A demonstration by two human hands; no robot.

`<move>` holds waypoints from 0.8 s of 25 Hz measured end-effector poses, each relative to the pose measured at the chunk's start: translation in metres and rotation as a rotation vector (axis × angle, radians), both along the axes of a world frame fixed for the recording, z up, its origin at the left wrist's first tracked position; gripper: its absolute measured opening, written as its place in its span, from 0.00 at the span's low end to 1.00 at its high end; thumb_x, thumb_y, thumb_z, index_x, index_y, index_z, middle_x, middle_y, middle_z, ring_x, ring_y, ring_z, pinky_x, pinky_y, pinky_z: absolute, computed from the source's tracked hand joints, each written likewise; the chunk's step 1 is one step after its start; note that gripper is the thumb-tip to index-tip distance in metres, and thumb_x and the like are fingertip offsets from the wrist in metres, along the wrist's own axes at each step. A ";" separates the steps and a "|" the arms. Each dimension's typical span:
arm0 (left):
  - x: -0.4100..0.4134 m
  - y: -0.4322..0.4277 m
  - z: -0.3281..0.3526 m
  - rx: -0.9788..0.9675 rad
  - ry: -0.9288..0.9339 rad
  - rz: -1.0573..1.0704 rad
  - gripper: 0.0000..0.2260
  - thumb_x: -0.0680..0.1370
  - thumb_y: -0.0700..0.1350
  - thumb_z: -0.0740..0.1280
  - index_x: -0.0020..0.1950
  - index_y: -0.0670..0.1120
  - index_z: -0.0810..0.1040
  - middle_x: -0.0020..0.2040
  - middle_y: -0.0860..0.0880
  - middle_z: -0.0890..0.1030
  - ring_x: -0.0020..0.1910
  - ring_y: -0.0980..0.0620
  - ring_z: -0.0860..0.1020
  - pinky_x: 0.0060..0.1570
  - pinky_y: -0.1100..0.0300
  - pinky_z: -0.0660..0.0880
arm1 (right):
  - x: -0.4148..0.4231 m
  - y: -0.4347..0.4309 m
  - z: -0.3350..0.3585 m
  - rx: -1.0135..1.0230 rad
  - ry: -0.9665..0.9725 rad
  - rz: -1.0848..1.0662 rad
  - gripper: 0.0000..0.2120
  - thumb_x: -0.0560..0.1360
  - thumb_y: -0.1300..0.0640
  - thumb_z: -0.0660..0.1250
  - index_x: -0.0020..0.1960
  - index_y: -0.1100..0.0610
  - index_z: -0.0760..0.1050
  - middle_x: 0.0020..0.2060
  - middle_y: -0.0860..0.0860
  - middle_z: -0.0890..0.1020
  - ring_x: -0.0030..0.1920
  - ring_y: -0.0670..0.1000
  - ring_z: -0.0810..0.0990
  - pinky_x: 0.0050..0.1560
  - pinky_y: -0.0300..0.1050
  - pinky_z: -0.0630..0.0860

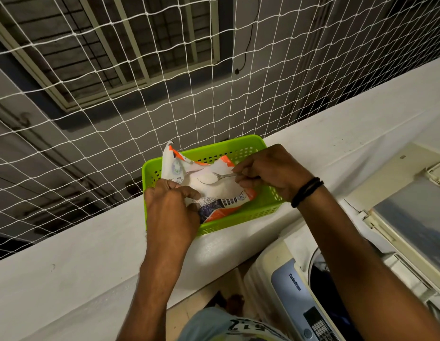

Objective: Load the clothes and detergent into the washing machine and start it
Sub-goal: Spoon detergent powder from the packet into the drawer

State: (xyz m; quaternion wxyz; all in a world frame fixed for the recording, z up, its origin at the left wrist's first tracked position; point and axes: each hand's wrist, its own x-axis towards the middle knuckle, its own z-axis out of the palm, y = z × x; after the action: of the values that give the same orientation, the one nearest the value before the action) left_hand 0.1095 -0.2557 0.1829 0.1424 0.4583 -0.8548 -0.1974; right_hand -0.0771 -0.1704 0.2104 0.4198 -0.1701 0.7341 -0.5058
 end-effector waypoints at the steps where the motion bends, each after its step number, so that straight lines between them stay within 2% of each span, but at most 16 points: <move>1: -0.001 0.001 0.001 -0.001 0.009 -0.005 0.12 0.70 0.39 0.75 0.50 0.52 0.86 0.58 0.47 0.77 0.60 0.42 0.72 0.61 0.54 0.71 | 0.000 0.004 0.003 -0.016 -0.001 -0.005 0.09 0.73 0.76 0.60 0.47 0.74 0.79 0.42 0.69 0.82 0.39 0.60 0.81 0.51 0.57 0.80; 3: -0.002 0.004 0.003 -0.001 0.021 -0.017 0.12 0.71 0.40 0.75 0.51 0.54 0.85 0.58 0.47 0.77 0.60 0.43 0.73 0.61 0.55 0.71 | -0.002 0.014 0.006 -0.047 -0.015 -0.020 0.08 0.74 0.76 0.61 0.46 0.73 0.79 0.43 0.70 0.82 0.40 0.60 0.83 0.46 0.51 0.84; 4: -0.002 0.005 0.004 -0.002 0.027 -0.023 0.12 0.71 0.40 0.74 0.51 0.54 0.85 0.59 0.47 0.77 0.60 0.43 0.73 0.61 0.55 0.70 | -0.003 0.020 0.007 -0.055 -0.021 -0.027 0.08 0.75 0.76 0.61 0.45 0.71 0.79 0.42 0.68 0.82 0.39 0.59 0.84 0.41 0.45 0.84; 6: -0.003 0.008 0.005 -0.005 0.048 -0.033 0.13 0.71 0.39 0.74 0.51 0.55 0.85 0.59 0.47 0.78 0.60 0.43 0.73 0.61 0.55 0.70 | -0.006 0.031 0.008 -0.062 -0.026 -0.043 0.08 0.75 0.75 0.62 0.47 0.71 0.80 0.39 0.64 0.83 0.38 0.55 0.84 0.37 0.39 0.83; 12: -0.010 0.020 0.006 -0.019 0.164 -0.041 0.12 0.72 0.41 0.74 0.53 0.55 0.84 0.59 0.48 0.79 0.60 0.44 0.73 0.60 0.55 0.71 | -0.013 0.065 0.007 -0.162 -0.040 -0.117 0.08 0.75 0.74 0.63 0.51 0.73 0.79 0.39 0.63 0.82 0.32 0.50 0.84 0.39 0.40 0.83; 17: -0.023 0.032 0.008 -0.036 0.343 -0.043 0.13 0.72 0.46 0.74 0.56 0.55 0.83 0.55 0.48 0.79 0.54 0.42 0.77 0.57 0.47 0.75 | -0.015 0.090 0.008 -0.216 -0.049 -0.175 0.09 0.74 0.76 0.61 0.51 0.73 0.78 0.41 0.65 0.81 0.35 0.54 0.83 0.42 0.42 0.84; 20: -0.031 0.041 0.009 -0.070 0.453 -0.050 0.13 0.73 0.51 0.71 0.58 0.56 0.81 0.54 0.49 0.78 0.53 0.43 0.77 0.54 0.45 0.76 | -0.017 0.107 0.009 -0.231 -0.051 -0.212 0.10 0.75 0.76 0.60 0.51 0.73 0.79 0.42 0.66 0.81 0.38 0.56 0.83 0.43 0.43 0.84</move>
State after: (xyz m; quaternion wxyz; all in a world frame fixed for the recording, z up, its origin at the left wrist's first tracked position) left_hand 0.0781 -0.2142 0.1917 0.3413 0.3757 -0.8185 -0.2690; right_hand -0.0940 -0.0631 0.2192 0.3603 -0.1257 0.6739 -0.6327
